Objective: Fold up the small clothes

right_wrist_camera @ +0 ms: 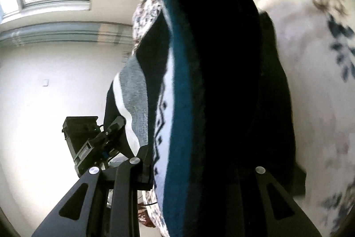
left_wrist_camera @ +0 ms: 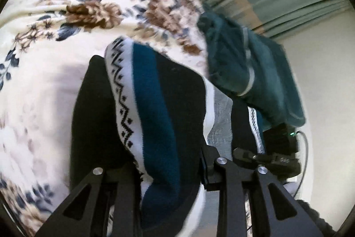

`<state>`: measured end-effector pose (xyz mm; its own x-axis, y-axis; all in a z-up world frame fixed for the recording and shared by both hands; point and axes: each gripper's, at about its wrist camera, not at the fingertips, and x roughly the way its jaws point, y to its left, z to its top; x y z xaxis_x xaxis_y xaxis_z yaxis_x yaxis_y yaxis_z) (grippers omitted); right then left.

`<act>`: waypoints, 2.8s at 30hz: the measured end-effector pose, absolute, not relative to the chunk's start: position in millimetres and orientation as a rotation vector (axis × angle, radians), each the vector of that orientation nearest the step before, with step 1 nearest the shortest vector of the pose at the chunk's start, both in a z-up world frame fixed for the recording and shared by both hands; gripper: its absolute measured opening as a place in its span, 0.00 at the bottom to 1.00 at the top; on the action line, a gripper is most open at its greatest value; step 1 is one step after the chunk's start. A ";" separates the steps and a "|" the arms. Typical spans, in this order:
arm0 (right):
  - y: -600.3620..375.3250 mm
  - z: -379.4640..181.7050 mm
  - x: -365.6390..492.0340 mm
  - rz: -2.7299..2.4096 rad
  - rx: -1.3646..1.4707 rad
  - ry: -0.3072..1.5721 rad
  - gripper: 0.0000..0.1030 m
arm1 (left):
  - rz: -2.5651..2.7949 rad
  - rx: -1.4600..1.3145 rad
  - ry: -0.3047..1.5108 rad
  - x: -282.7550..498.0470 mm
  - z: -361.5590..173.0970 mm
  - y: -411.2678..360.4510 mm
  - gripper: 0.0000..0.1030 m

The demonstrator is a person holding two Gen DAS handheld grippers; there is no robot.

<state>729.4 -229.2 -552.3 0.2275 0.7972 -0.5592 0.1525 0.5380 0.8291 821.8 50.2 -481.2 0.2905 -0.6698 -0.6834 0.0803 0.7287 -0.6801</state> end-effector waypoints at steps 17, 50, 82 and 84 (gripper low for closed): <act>-240.0 -459.5 739.2 0.021 0.126 1.238 0.92 | -0.142 -0.125 0.987 758.8 -428.4 30.5 1.00; -235.8 -28.2 284.3 -0.227 -0.016 0.773 1.00 | -0.021 -0.005 0.698 397.7 -104.2 -20.2 1.00; -231.3 106.5 109.9 -0.166 -0.024 0.597 1.00 | 0.009 0.012 0.556 256.6 -21.3 -28.5 1.00; -231.1 105.5 111.8 -0.157 -0.025 0.602 1.00 | 0.017 0.013 0.560 257.5 -21.9 -26.7 1.00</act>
<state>111.8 -231.1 105.5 0.8126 -0.1546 -0.5619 0.1401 0.9877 -0.0692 257.5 -26.7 -21.9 0.8471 0.0196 -0.5310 -0.0125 0.9998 0.0169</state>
